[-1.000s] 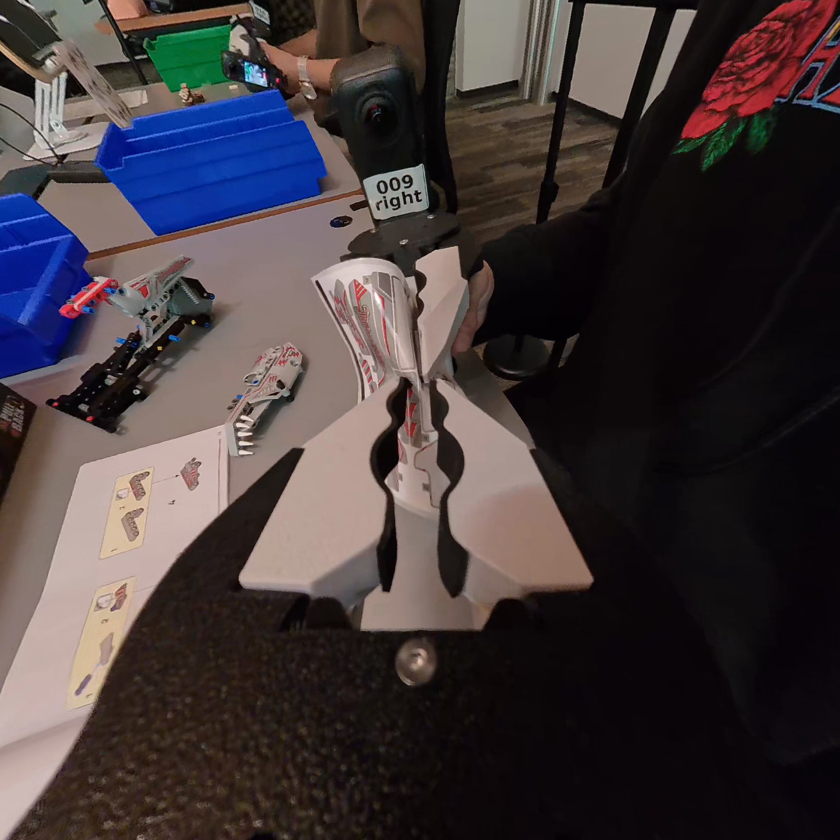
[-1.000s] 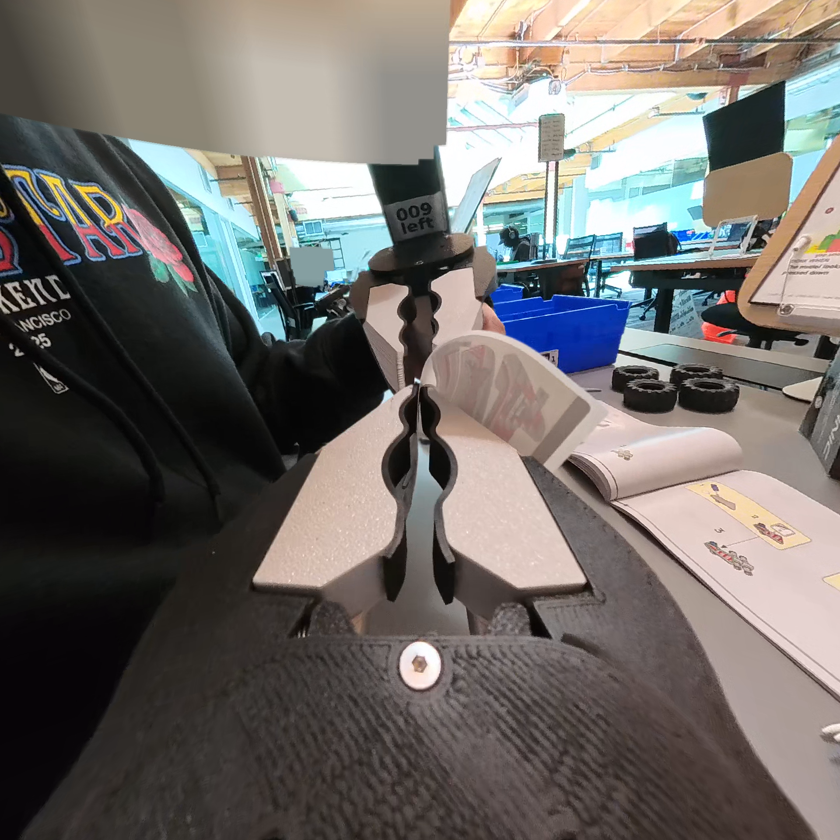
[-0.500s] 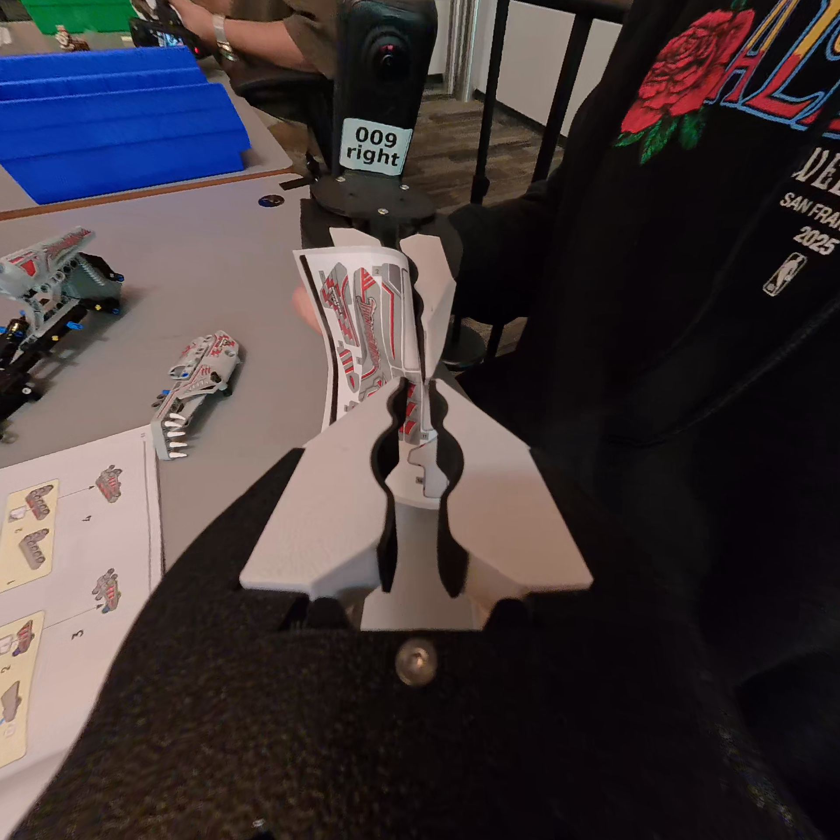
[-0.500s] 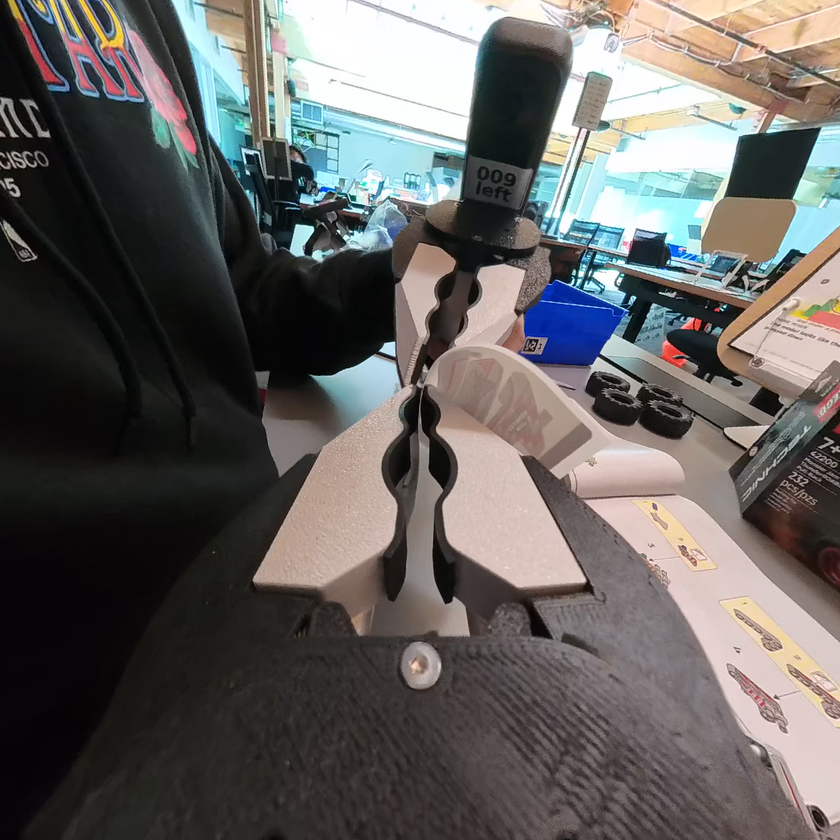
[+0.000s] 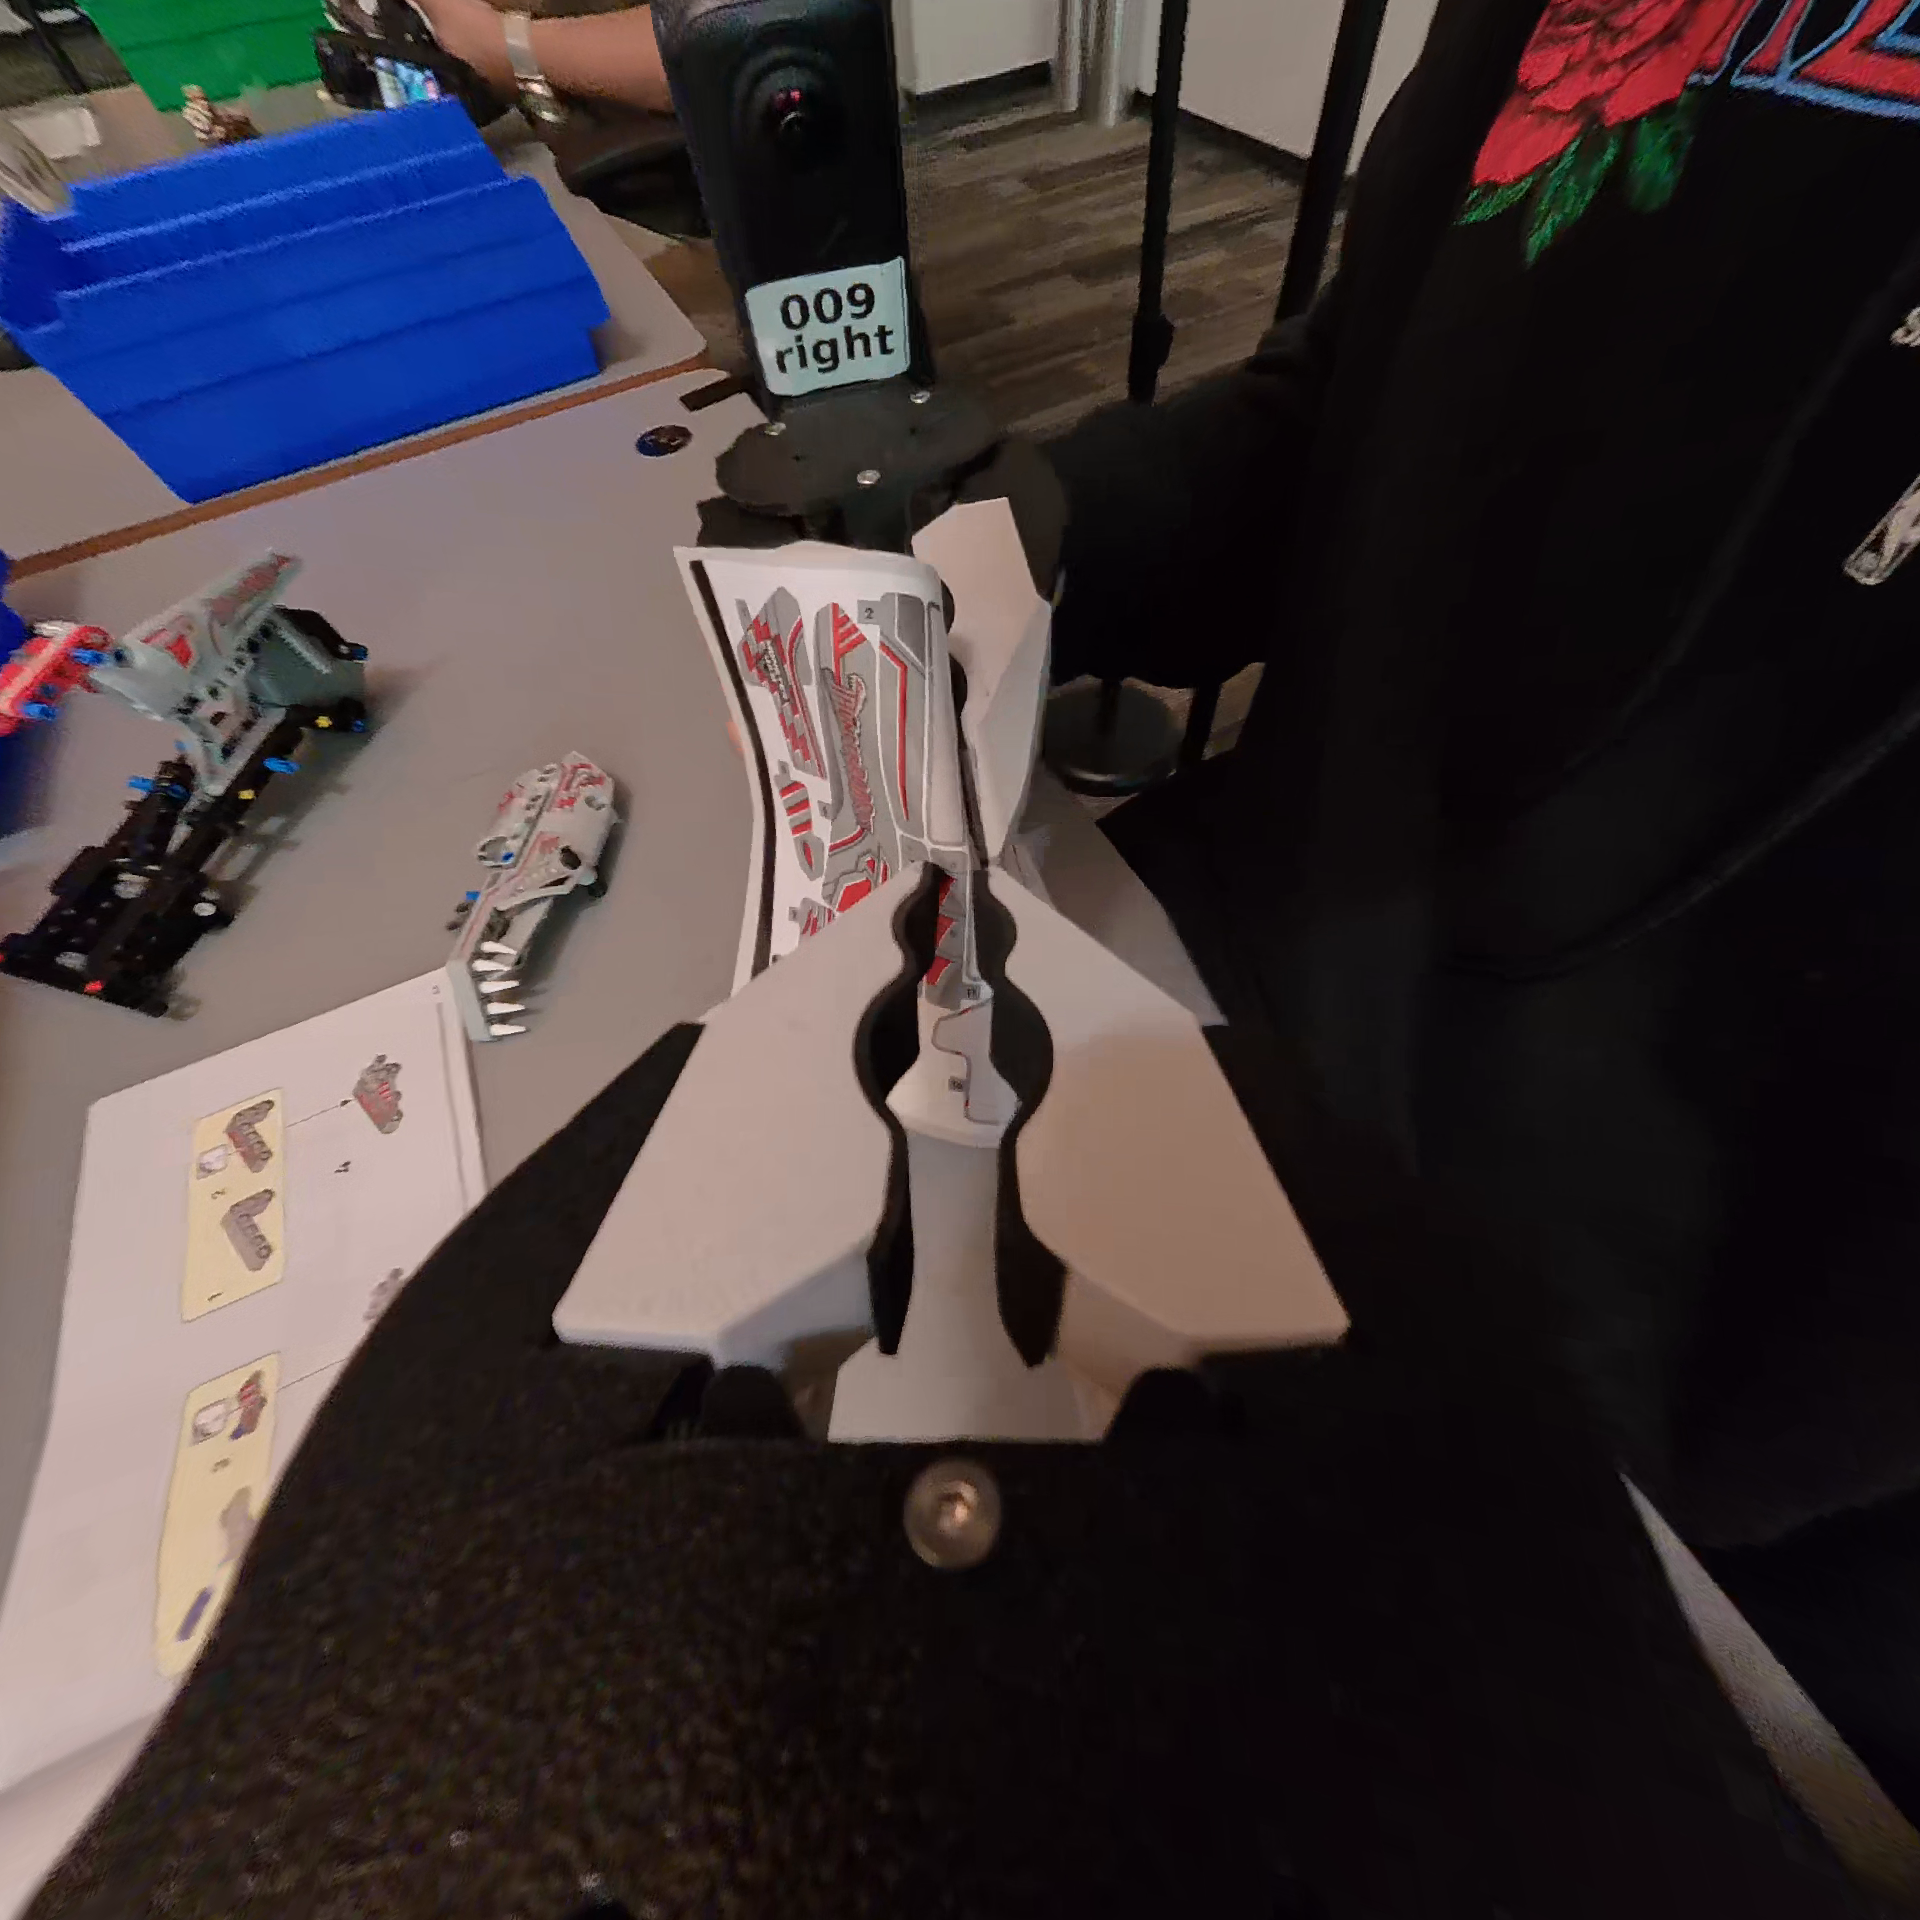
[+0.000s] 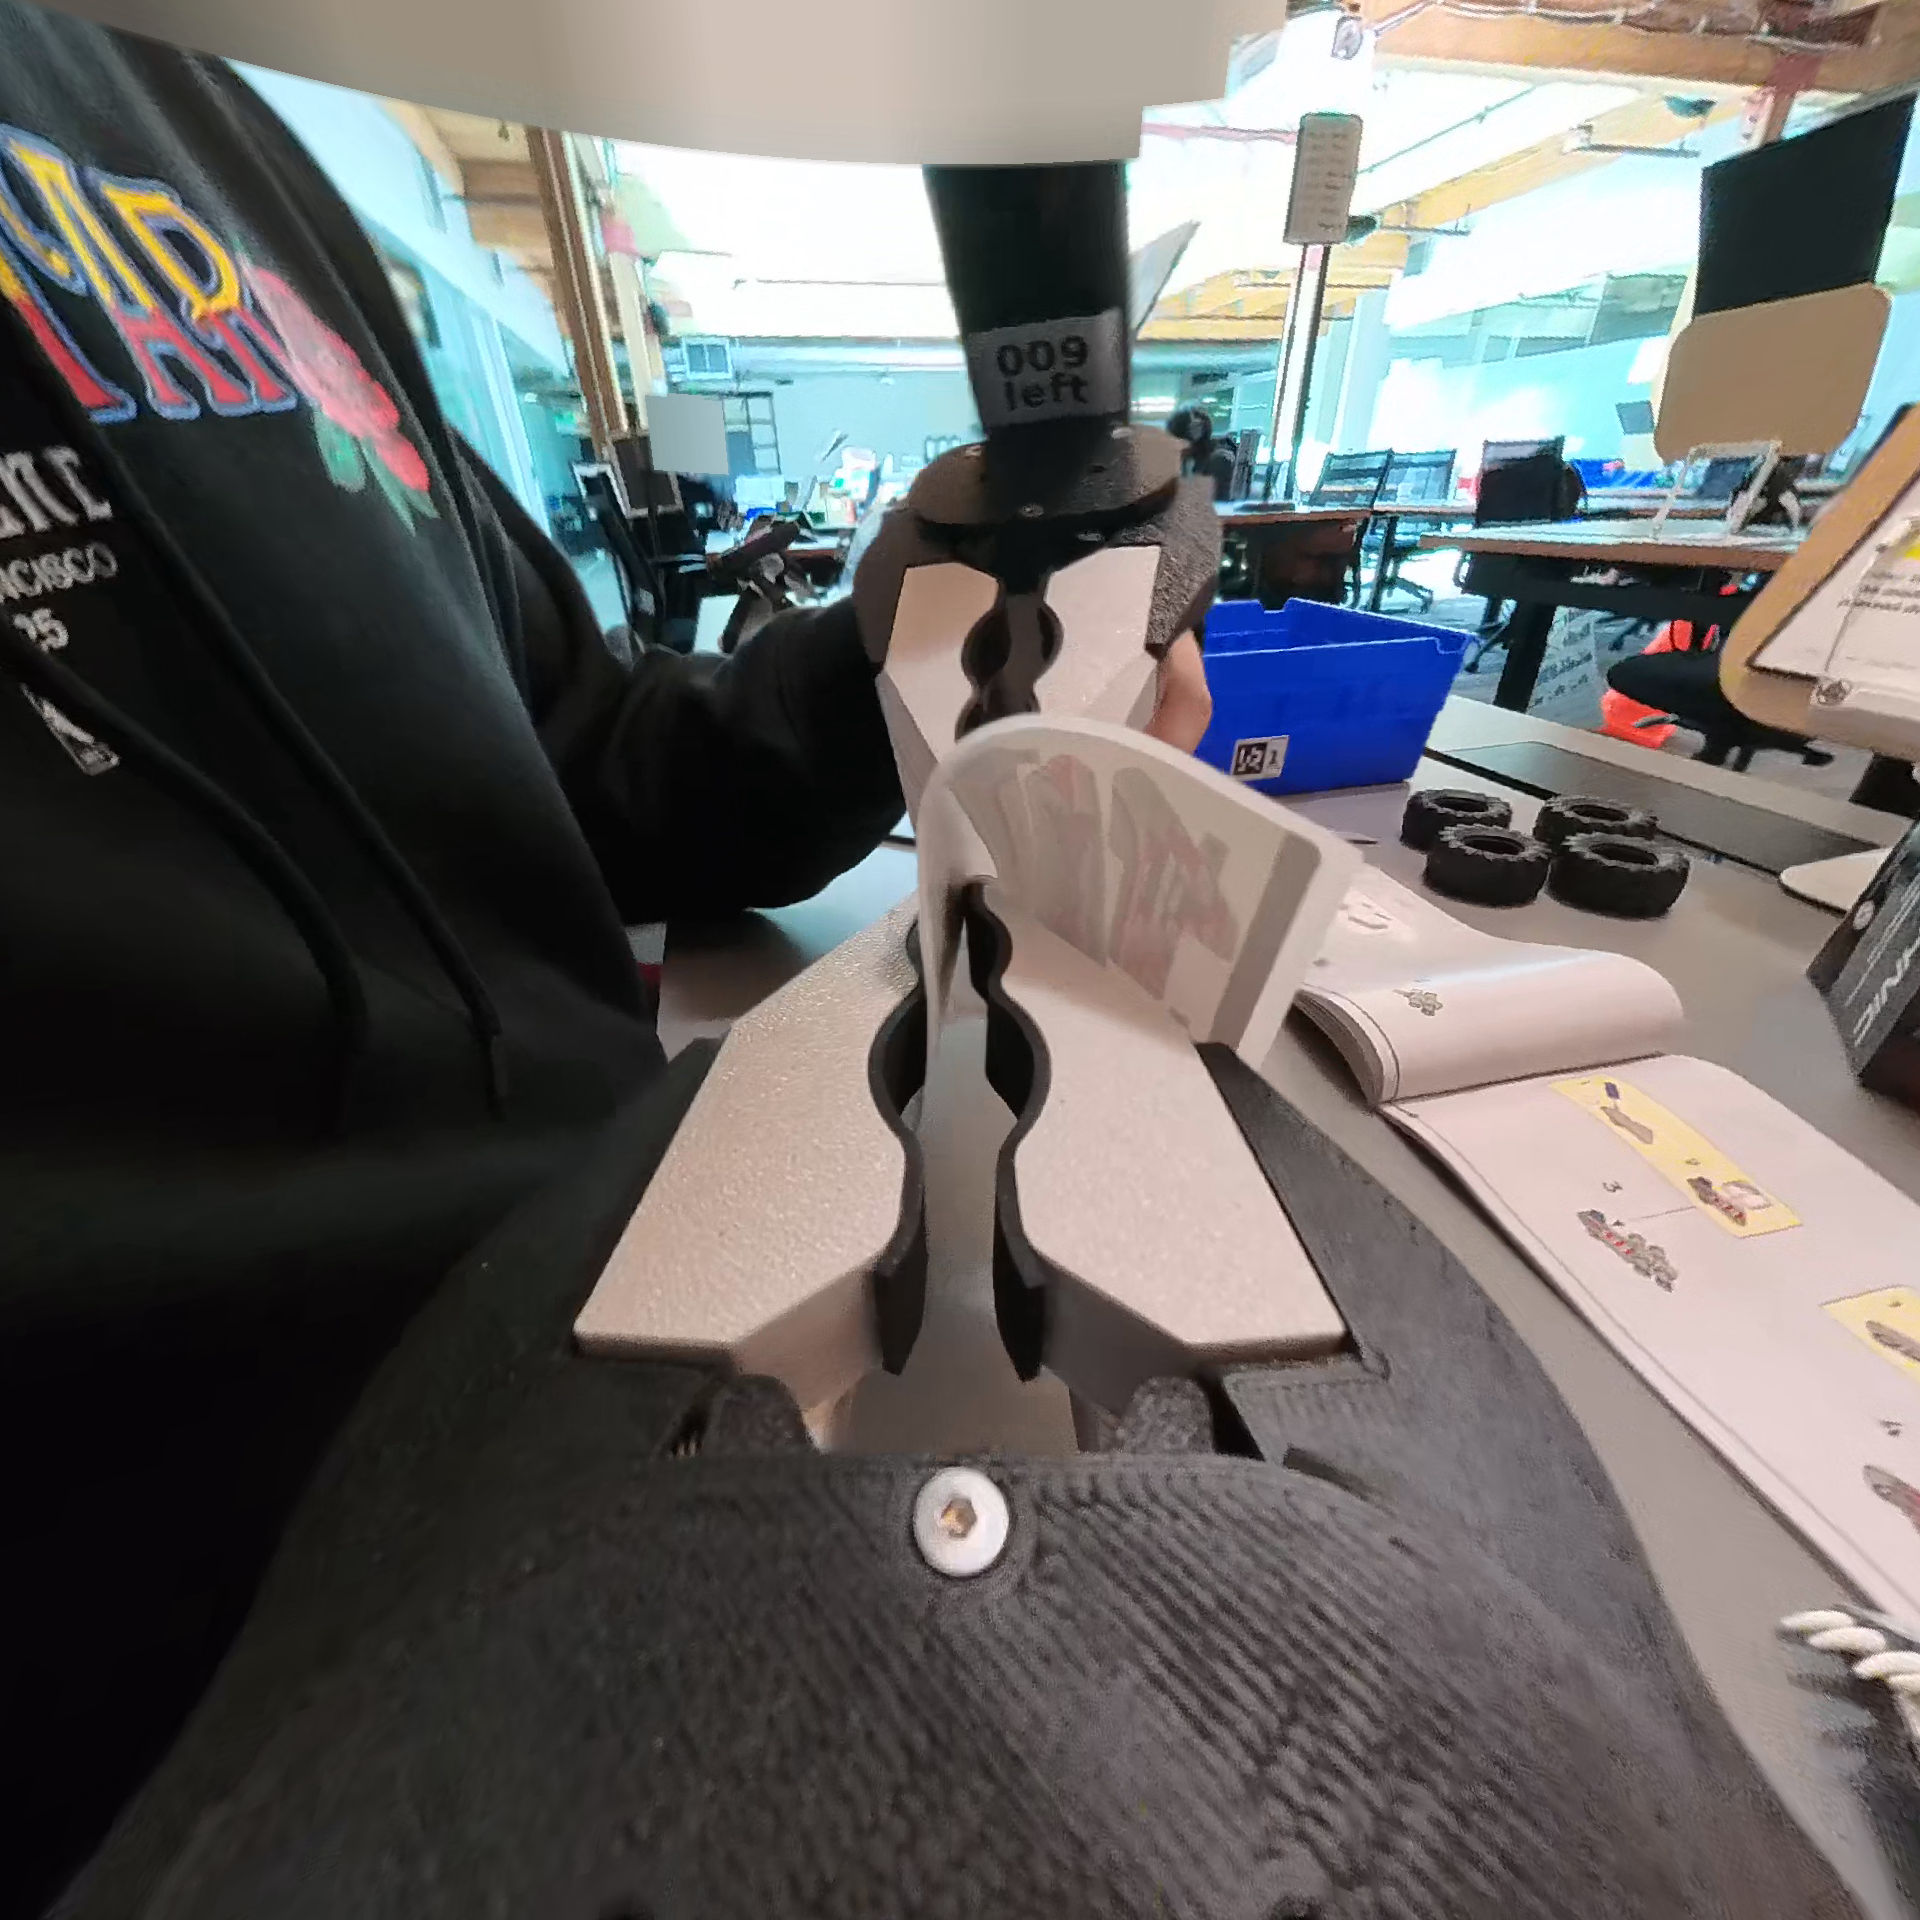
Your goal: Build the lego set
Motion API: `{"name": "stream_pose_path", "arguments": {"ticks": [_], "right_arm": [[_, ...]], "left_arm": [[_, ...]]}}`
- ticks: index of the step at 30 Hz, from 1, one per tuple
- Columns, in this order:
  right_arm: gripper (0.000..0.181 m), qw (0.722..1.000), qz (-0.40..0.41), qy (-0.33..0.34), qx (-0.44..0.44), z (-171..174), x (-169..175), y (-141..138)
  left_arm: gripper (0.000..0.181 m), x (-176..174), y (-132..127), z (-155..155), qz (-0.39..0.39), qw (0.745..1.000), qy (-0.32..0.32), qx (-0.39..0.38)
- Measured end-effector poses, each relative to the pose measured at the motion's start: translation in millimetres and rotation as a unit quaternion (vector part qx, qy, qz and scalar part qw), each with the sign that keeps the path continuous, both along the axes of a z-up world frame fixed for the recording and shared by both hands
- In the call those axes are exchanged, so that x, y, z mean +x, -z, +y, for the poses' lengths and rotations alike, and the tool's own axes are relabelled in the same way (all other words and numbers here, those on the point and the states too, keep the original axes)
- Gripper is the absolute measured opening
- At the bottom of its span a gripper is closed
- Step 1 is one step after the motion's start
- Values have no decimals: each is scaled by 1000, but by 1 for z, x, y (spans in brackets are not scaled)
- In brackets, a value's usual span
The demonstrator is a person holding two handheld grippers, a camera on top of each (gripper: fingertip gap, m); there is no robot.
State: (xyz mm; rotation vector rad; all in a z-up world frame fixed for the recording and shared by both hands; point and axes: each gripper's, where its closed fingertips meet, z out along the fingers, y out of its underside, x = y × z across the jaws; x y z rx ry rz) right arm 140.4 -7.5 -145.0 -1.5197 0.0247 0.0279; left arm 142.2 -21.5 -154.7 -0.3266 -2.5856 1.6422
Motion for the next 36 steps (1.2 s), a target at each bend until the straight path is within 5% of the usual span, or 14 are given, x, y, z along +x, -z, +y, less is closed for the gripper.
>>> {"name": "stream_pose_path", "arguments": {"ticks": [1,11,25,36], "right_arm": [[0,1000,15,4,4,0,2,0],[1,996,75,25,29,0,15,0],[0,988,-128,62,-53,-7,12,9],[11,995,-55,74,-35,-5,19,8]], "left_arm": [[3,2,0,0,-11,1000,-7,1],[2,15,1,1,-38,998,-56,5],[1,11,6,-6,10,999,-36,-7],[0,25,7,-4,-33,996,-79,5]]}}
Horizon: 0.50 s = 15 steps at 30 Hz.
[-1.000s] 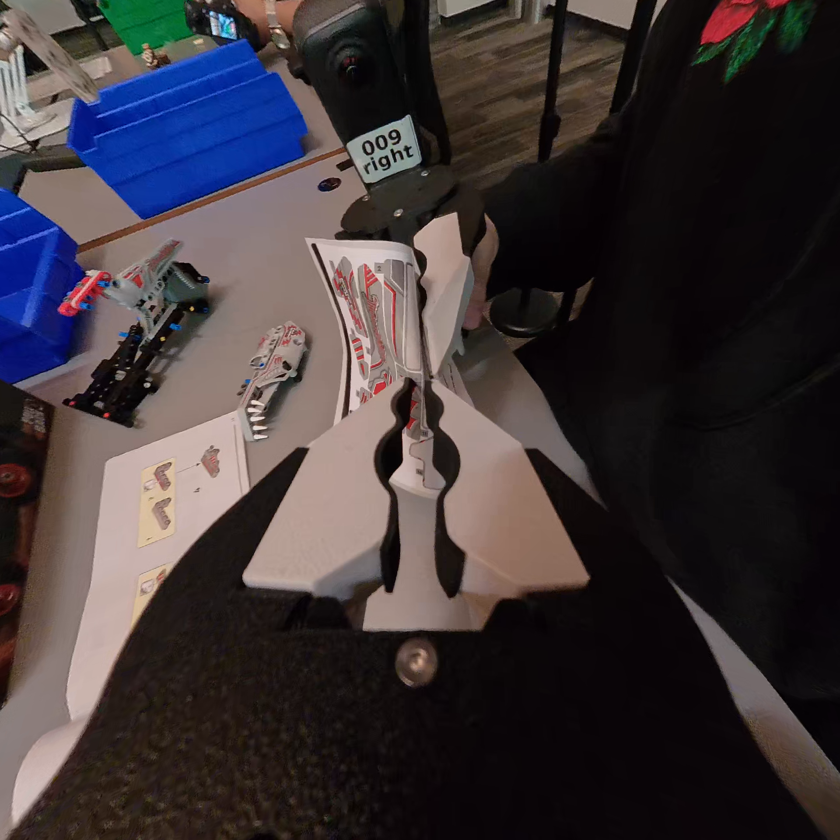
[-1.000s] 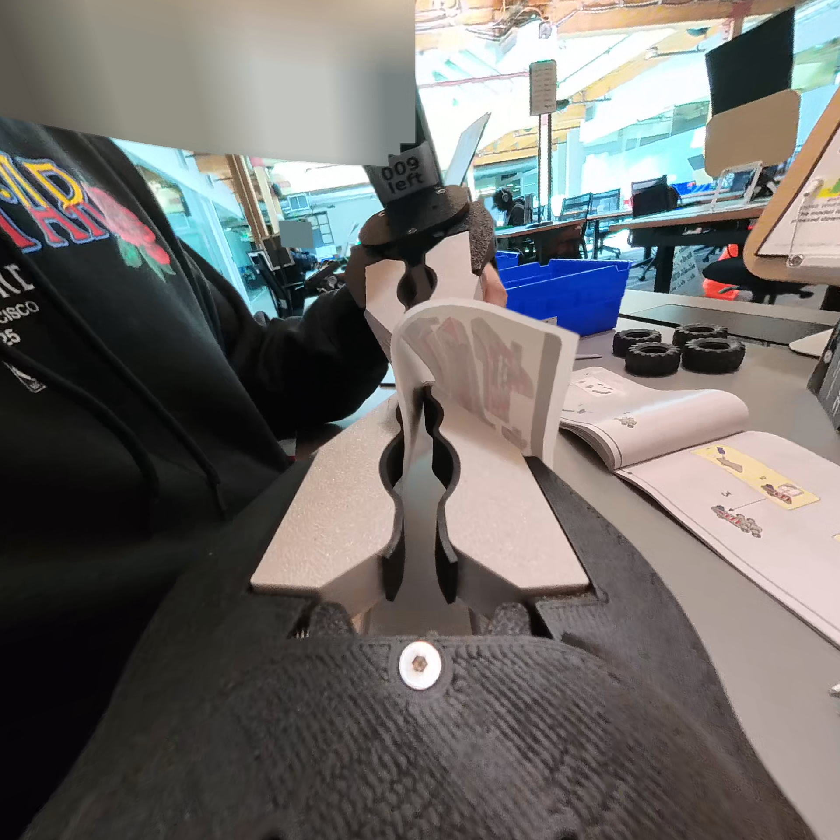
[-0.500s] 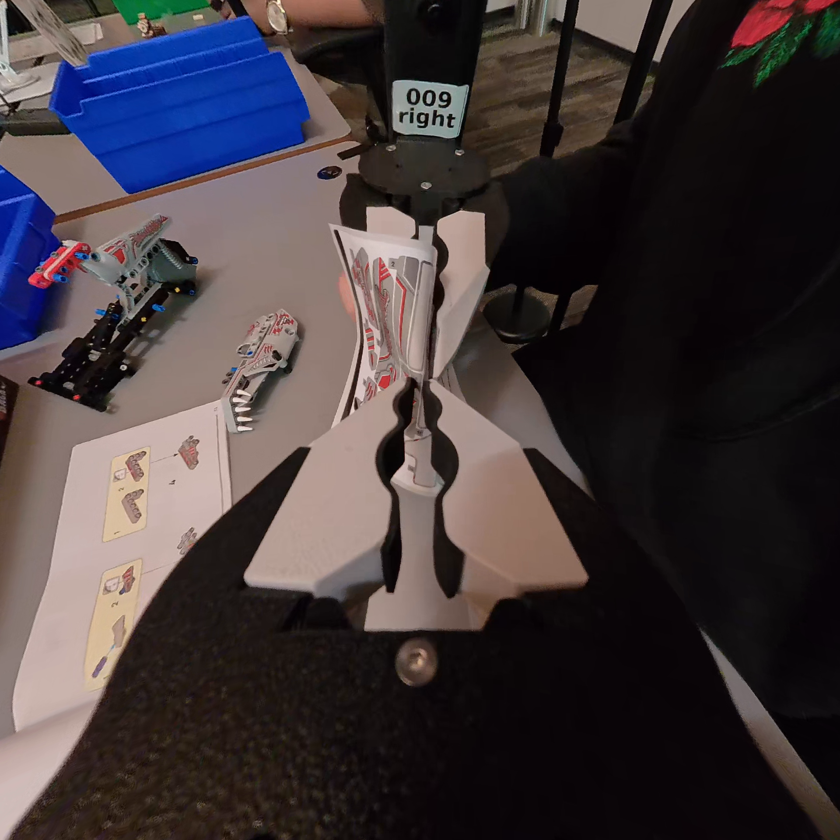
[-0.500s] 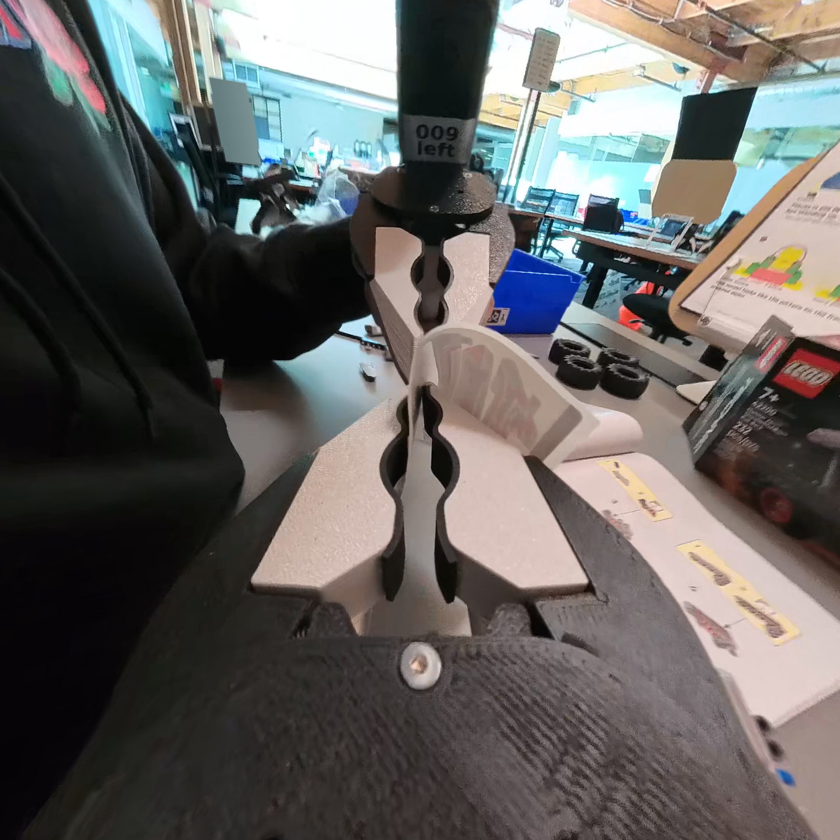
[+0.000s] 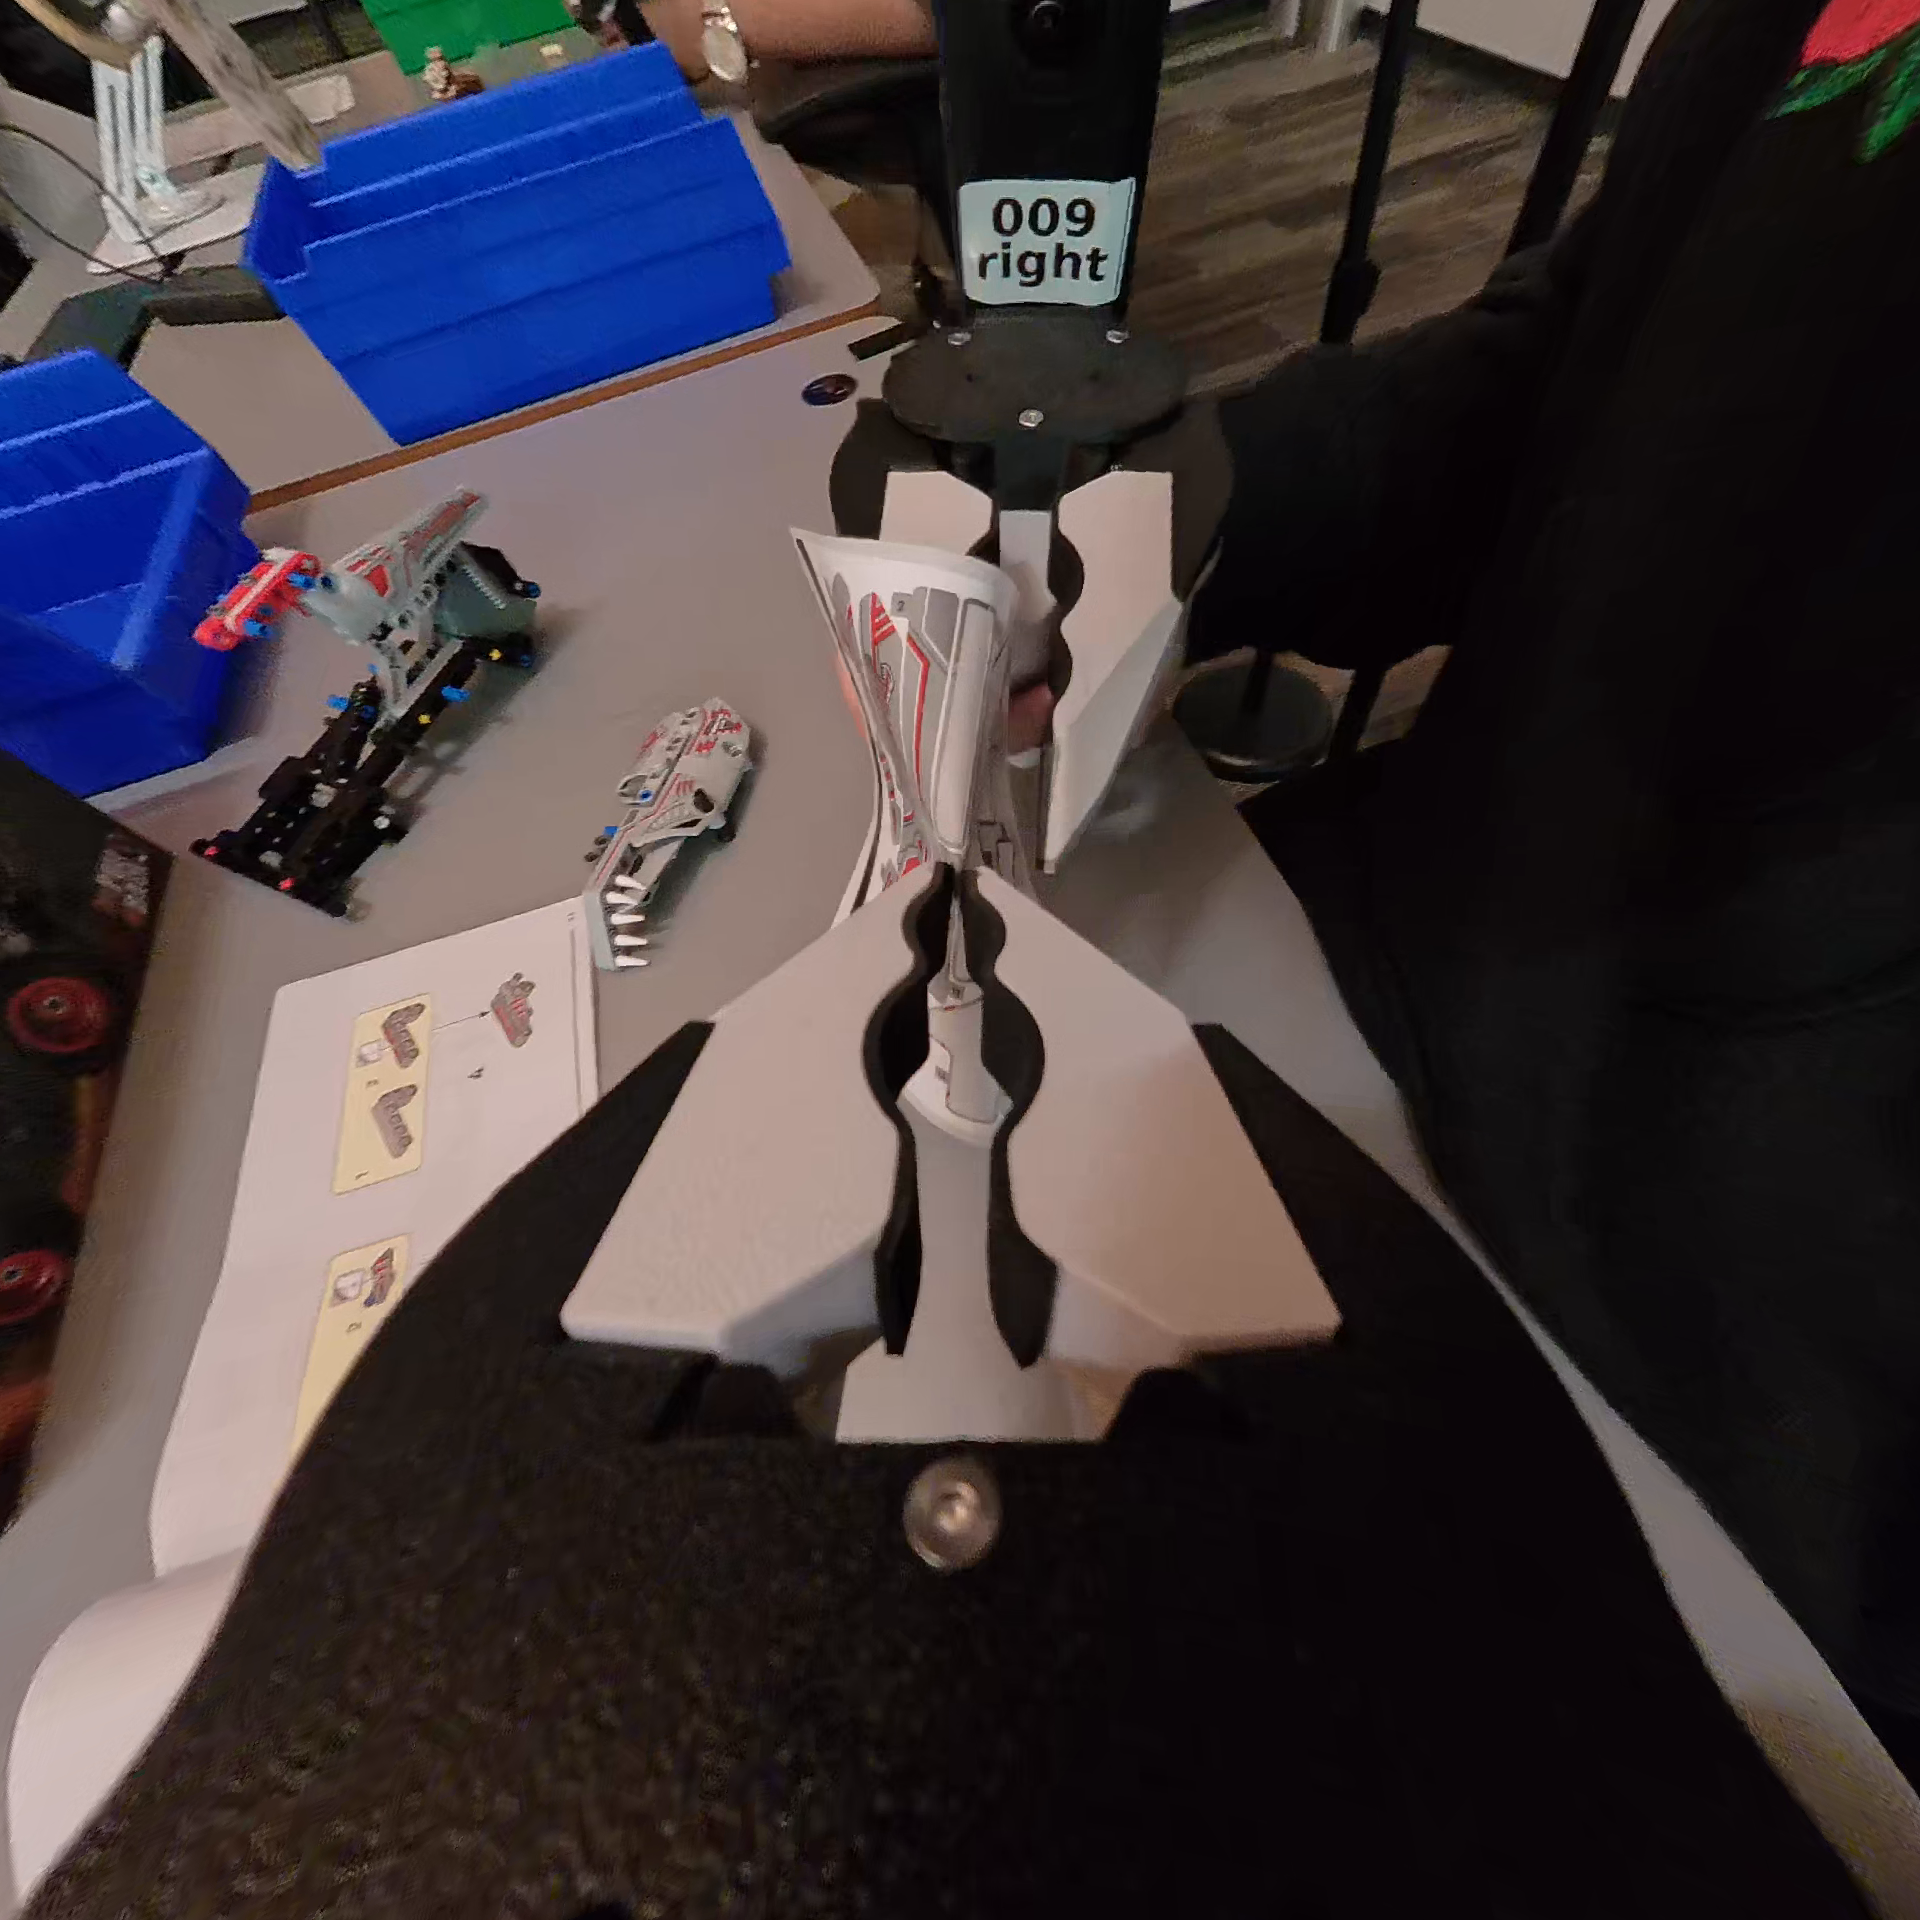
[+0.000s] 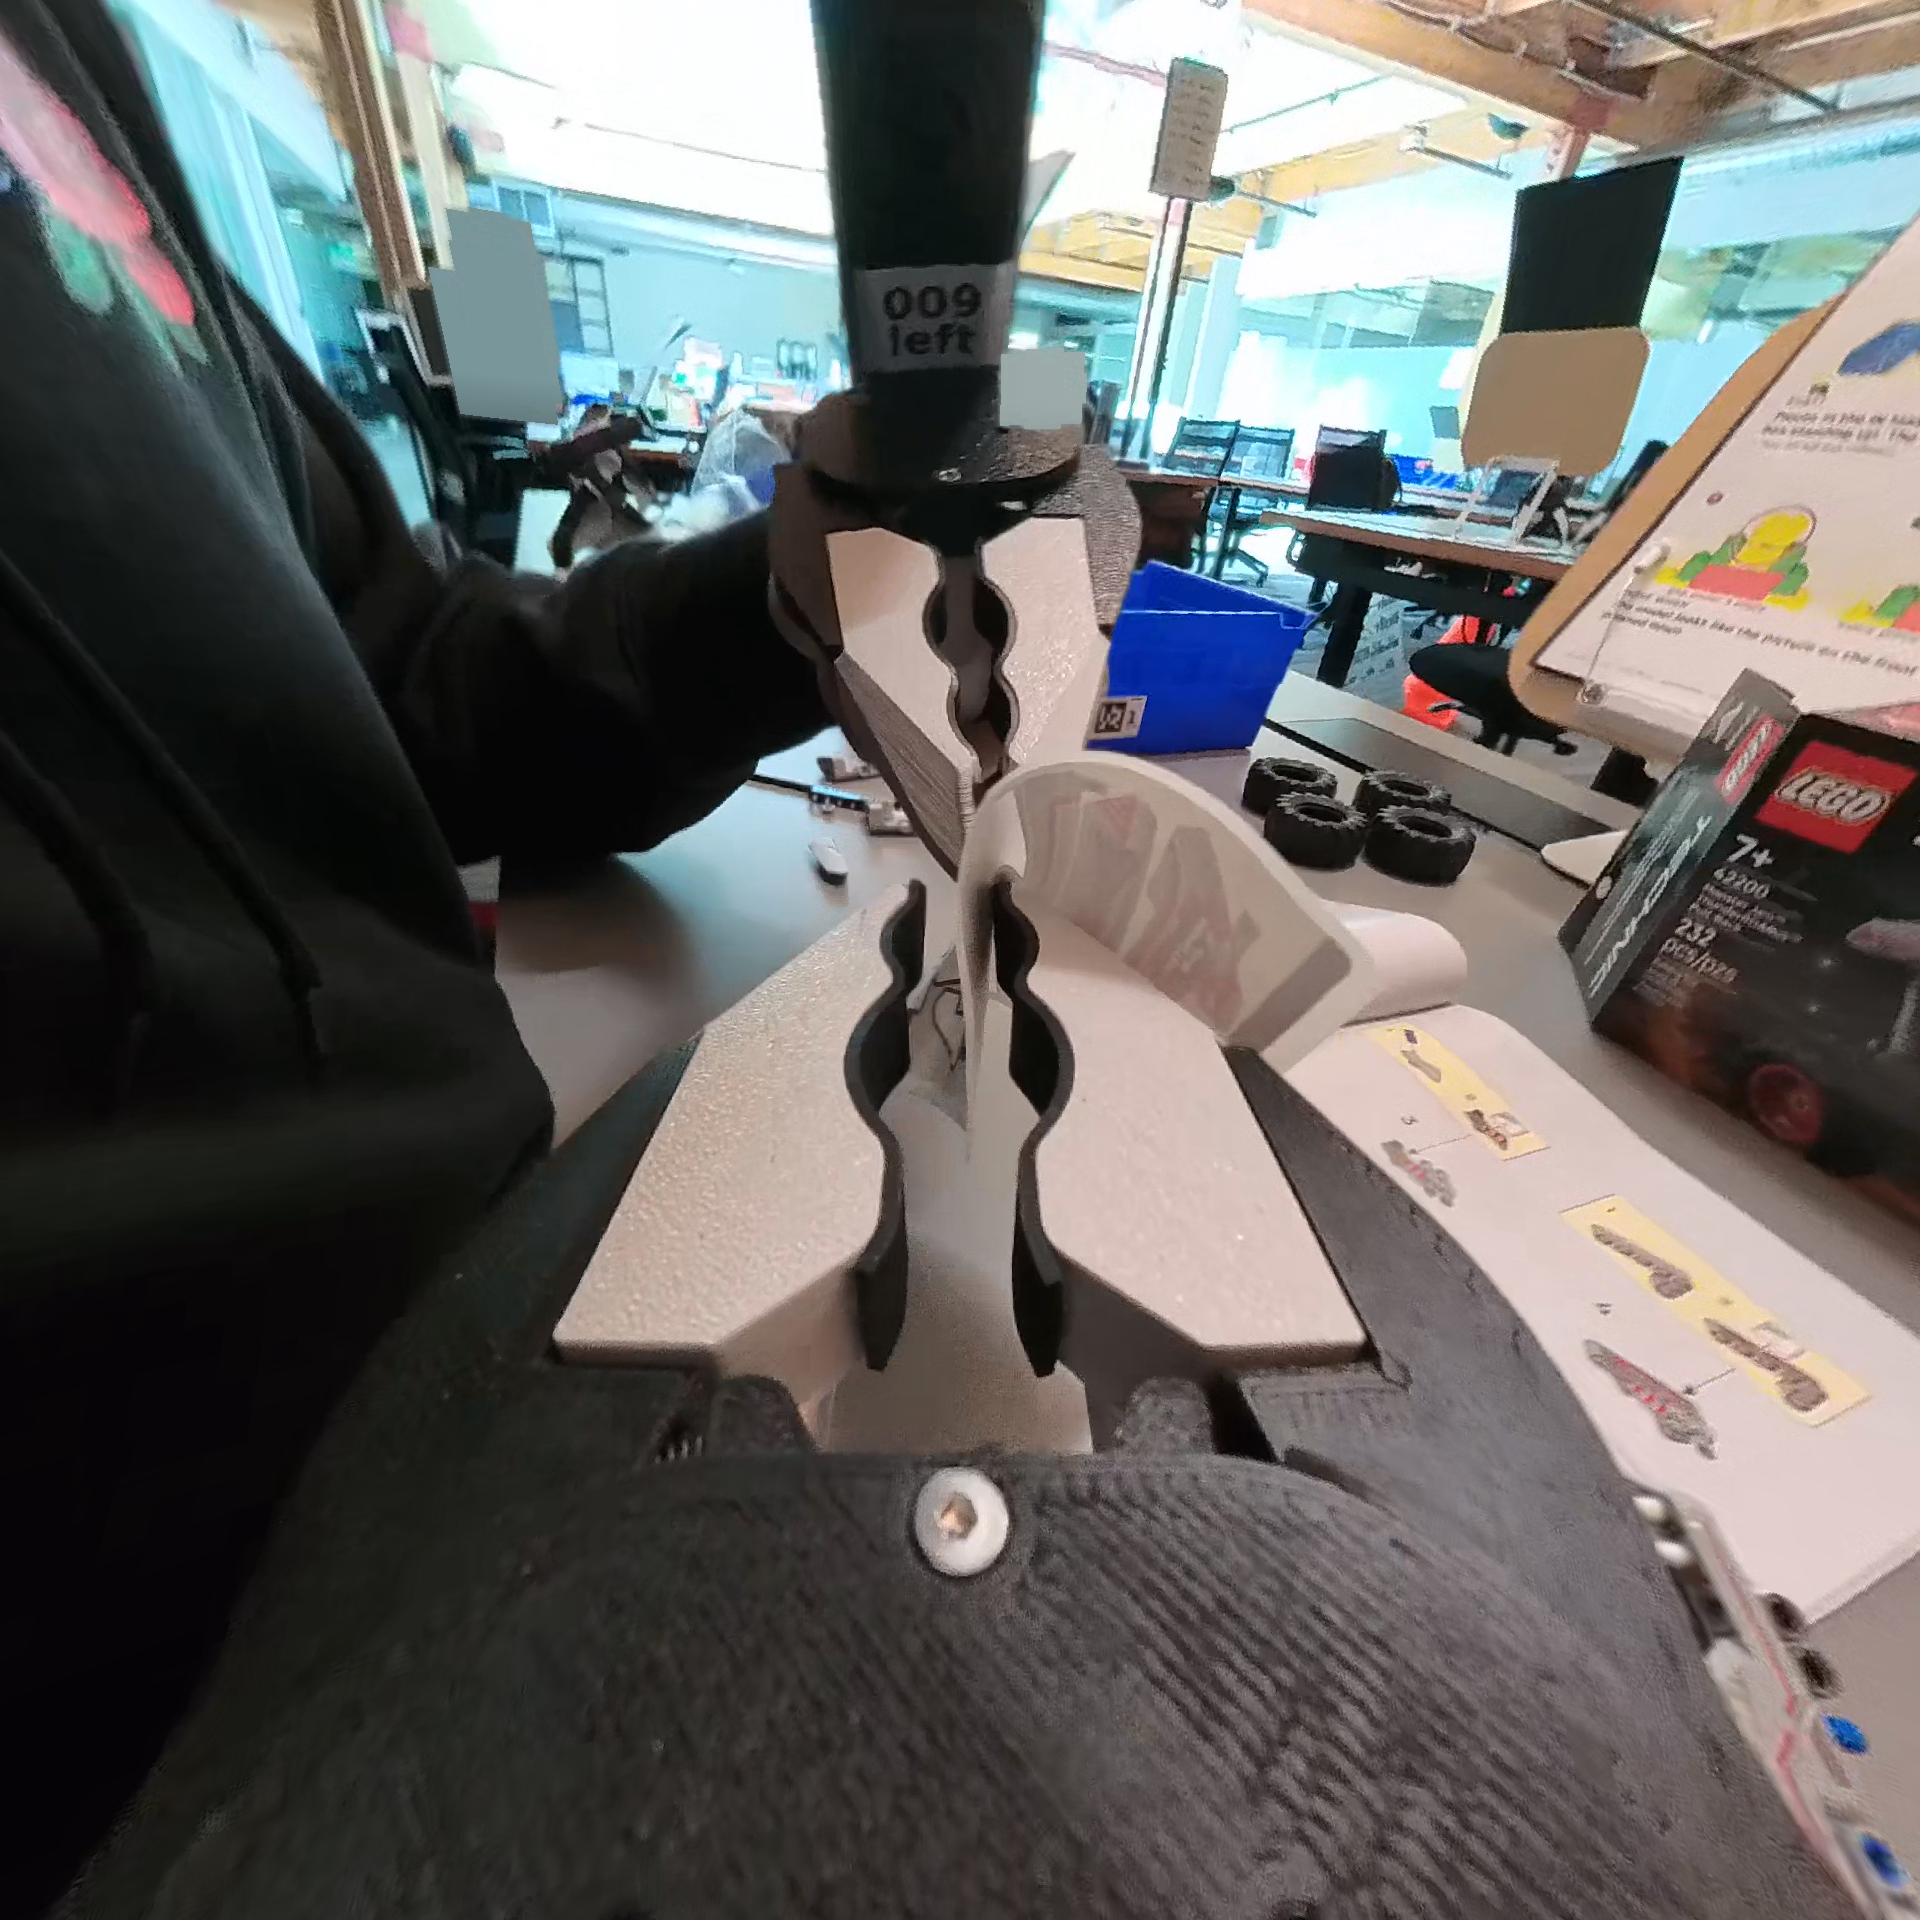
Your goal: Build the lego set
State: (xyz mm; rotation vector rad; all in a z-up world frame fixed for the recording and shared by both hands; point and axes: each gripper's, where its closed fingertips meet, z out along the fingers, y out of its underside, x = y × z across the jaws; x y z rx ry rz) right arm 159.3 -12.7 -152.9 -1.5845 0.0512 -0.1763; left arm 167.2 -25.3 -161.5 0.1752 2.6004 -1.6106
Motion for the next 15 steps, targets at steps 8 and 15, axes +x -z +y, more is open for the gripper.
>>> {"name": "stream_pose_path", "arguments": {"ticks": [8,15], "right_arm": [[0,999,39,27,25,0,11,-2],[0,1000,-13,22,3,2,5,0]], "left_arm": [[0,4,-1,0,-33,999,-27,19],[0,-2,-1,2,-6,1000,-11,16]]}}
